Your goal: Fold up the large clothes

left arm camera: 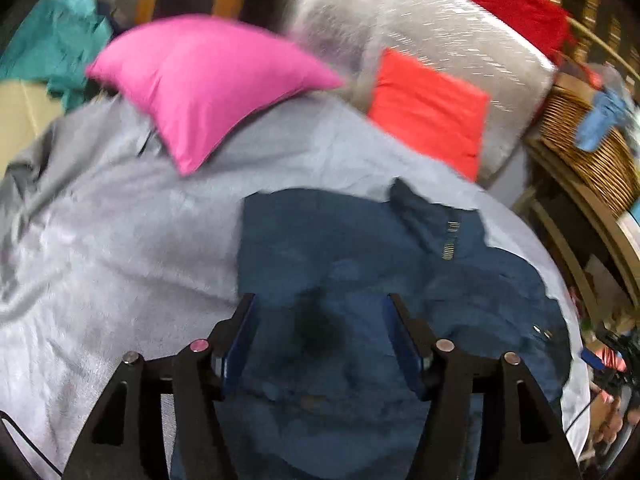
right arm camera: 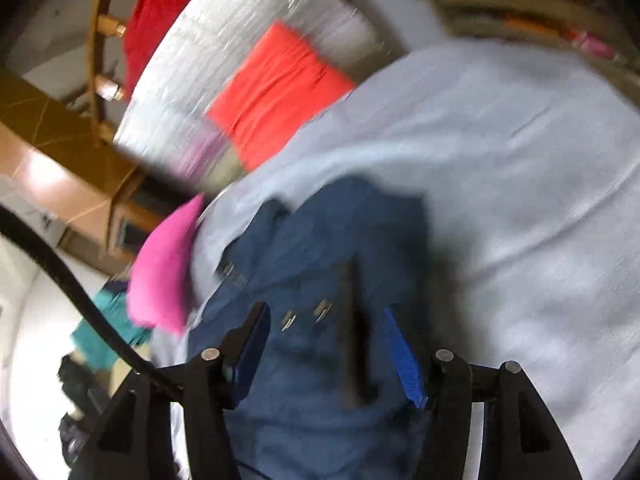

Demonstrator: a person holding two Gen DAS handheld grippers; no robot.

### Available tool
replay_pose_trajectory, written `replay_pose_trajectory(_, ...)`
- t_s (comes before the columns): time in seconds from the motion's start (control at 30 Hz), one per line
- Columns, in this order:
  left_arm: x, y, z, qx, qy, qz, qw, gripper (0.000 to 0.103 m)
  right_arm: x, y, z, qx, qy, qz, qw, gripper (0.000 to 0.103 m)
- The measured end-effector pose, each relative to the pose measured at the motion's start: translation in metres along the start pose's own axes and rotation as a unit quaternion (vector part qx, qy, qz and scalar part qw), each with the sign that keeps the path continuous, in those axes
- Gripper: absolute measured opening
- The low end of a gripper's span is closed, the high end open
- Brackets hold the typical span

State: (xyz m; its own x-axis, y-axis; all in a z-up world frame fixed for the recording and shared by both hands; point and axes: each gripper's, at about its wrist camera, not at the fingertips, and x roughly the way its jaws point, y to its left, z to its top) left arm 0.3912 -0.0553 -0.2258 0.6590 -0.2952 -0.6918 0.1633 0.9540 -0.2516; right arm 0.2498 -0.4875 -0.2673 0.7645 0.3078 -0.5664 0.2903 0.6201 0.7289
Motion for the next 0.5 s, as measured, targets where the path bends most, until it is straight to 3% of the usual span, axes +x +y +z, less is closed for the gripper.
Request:
replay_pose_trajectory(0.07, -0.004, -0.014, -0.005, 0.032, -0.003, -0.006, 0.9995, 0.072, 0.015, 0.001, -0.012, -0.002, 0.025, -0.021, 0.999, 0.060)
replay_pose_trajectory(0.17, 0.005, -0.025, -0.016, 0.063, 0.010, 0.011, 0.9979, 0.072, 0.039, -0.010, -0.022, 0.013, 0.049, -0.050, 0.997, 0.048)
replay_pose_trajectory(0.3, 0.038, -0.027, -0.028, 0.069, 0.066, 0.027, 0.9950, 0.072, 0.062, -0.012, -0.031, 0.027, 0.073, -0.028, 0.997, 0.026)
replay_pose_trajectory(0.37, 0.053, -0.027, -0.034, 0.073, 0.091, 0.045, 0.9922, 0.072, 0.054, 0.001, -0.033, -0.007, 0.050, -0.032, 0.998, 0.014)
replay_pose_trajectory(0.5, 0.049, -0.033, -0.031, 0.079, 0.086, 0.043, 0.9923, 0.072, 0.022, 0.033, -0.028, -0.077, -0.047, -0.054, 0.994, 0.011)
